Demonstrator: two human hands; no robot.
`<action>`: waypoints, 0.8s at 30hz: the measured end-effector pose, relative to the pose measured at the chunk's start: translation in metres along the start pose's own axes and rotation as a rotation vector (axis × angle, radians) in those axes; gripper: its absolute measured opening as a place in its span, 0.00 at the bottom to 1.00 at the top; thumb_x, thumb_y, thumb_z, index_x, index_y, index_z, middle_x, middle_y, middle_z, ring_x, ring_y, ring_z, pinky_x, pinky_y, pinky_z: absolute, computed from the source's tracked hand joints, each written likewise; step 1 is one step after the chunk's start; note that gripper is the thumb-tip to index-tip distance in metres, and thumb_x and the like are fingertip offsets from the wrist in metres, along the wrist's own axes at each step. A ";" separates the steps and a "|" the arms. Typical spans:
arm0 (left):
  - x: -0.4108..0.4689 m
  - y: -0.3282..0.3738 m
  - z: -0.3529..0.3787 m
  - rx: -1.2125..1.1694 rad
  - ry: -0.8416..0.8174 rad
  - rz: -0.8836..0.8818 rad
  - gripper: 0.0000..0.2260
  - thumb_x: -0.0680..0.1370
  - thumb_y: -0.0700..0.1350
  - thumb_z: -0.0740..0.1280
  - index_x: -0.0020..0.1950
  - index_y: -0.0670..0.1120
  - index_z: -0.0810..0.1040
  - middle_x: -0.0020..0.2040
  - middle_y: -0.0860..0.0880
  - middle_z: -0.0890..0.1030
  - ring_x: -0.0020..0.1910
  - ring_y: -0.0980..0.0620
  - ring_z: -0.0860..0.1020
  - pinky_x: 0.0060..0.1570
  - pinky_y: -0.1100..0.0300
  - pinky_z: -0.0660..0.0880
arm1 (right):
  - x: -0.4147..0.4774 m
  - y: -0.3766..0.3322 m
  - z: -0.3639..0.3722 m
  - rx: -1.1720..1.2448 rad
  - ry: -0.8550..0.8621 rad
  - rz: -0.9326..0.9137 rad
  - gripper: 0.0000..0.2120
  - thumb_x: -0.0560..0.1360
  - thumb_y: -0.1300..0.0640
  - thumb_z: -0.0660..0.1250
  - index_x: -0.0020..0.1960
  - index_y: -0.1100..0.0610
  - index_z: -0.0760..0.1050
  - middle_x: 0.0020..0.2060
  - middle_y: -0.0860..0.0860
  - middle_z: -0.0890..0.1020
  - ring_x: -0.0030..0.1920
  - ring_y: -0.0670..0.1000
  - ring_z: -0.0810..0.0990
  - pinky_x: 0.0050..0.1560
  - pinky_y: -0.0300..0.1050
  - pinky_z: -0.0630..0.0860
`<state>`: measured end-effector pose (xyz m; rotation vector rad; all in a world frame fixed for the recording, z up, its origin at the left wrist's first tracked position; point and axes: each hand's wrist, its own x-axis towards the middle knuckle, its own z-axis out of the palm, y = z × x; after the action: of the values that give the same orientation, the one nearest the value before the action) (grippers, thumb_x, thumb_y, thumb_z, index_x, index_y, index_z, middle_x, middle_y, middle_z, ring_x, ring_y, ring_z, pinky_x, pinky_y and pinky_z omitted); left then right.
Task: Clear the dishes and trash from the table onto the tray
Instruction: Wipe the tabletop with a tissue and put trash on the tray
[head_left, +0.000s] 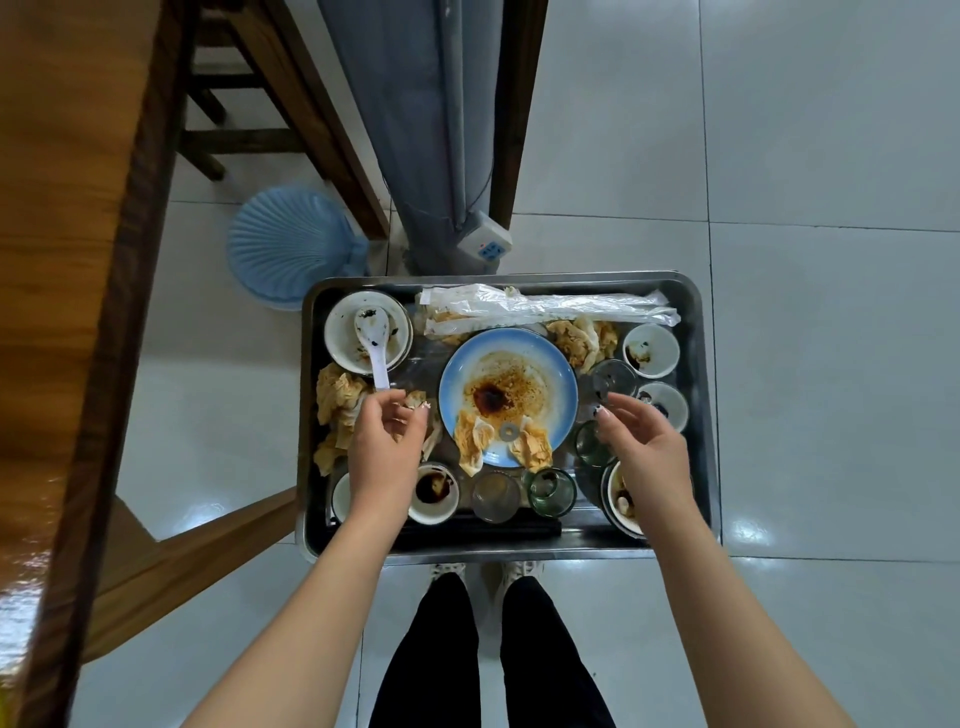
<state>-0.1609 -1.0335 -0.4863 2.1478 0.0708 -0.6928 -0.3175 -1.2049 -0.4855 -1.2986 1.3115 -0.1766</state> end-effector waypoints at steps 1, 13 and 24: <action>-0.001 0.002 0.001 -0.016 0.011 0.016 0.08 0.78 0.47 0.66 0.55 0.52 0.71 0.44 0.56 0.76 0.43 0.61 0.74 0.38 0.67 0.69 | 0.002 -0.001 -0.002 -0.005 -0.020 -0.007 0.11 0.76 0.57 0.69 0.58 0.51 0.77 0.49 0.49 0.82 0.51 0.49 0.81 0.49 0.39 0.76; -0.010 0.015 0.008 -0.030 -0.002 0.081 0.08 0.78 0.44 0.66 0.55 0.50 0.71 0.43 0.56 0.75 0.41 0.62 0.74 0.39 0.70 0.69 | 0.011 -0.013 -0.010 0.020 -0.024 -0.051 0.13 0.75 0.56 0.69 0.60 0.50 0.76 0.52 0.49 0.81 0.55 0.51 0.80 0.57 0.46 0.77; -0.032 0.040 -0.002 -0.146 -0.001 0.047 0.08 0.79 0.44 0.66 0.55 0.51 0.70 0.44 0.55 0.76 0.42 0.61 0.74 0.35 0.75 0.69 | 0.003 -0.069 0.020 -0.042 -0.130 -0.108 0.13 0.76 0.55 0.69 0.59 0.50 0.75 0.51 0.50 0.82 0.54 0.51 0.81 0.54 0.48 0.80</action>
<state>-0.1759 -1.0518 -0.4405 2.0037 0.0684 -0.6420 -0.2640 -1.2197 -0.4404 -1.3945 1.1416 -0.1383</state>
